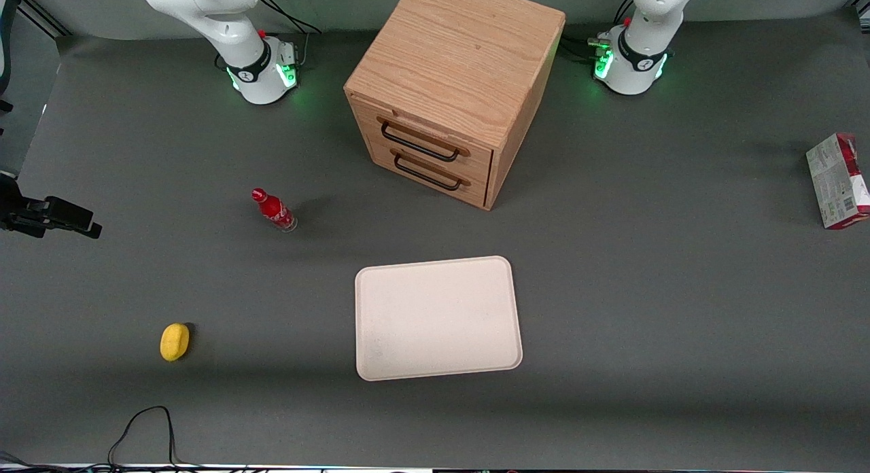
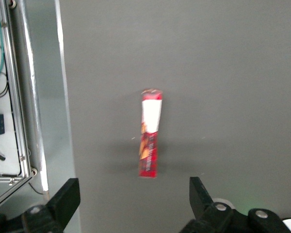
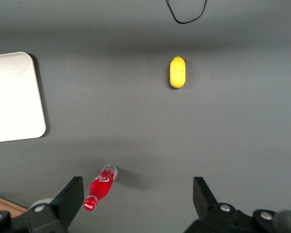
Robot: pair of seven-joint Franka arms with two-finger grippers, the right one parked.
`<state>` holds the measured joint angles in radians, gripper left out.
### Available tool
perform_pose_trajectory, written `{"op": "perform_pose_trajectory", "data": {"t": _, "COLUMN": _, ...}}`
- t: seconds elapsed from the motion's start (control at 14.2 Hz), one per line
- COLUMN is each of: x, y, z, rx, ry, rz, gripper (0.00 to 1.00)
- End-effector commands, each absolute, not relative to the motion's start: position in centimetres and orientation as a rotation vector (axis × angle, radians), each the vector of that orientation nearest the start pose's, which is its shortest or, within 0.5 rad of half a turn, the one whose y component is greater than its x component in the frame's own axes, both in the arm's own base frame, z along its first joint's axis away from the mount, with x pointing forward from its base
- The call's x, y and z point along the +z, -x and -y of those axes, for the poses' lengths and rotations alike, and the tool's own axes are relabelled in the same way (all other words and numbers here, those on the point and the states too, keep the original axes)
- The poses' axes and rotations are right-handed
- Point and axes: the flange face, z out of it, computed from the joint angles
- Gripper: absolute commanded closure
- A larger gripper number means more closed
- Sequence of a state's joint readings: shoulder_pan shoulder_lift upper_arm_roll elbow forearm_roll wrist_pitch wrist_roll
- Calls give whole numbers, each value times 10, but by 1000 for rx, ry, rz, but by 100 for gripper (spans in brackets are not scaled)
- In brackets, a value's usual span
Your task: Place red cookie box on tray
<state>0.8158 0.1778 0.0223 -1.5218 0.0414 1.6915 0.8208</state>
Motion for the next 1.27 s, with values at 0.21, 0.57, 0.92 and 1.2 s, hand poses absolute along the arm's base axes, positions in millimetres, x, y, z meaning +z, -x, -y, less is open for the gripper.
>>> {"op": "perform_pose_trajectory", "data": {"t": 0.21, "x": 545, "y": -386, "z": -484, "rx": 87, "ry": 3141, "rz": 142, "gripper": 0}}
{"op": "perform_pose_trajectory", "data": {"t": 0.57, "x": 521, "y": -387, "z": -439, "rx": 71, "ry": 3125, "rz": 209, "gripper": 0}}
{"op": "perform_pose_trajectory", "data": {"t": 0.92, "x": 433, "y": -382, "z": -431, "rx": 33, "ry": 3118, "rz": 206, "gripper": 0}}
{"op": "perform_pose_trajectory", "data": {"t": 1.2, "x": 355, "y": -384, "z": -422, "rx": -42, "ry": 3141, "rz": 248, "gripper": 0}}
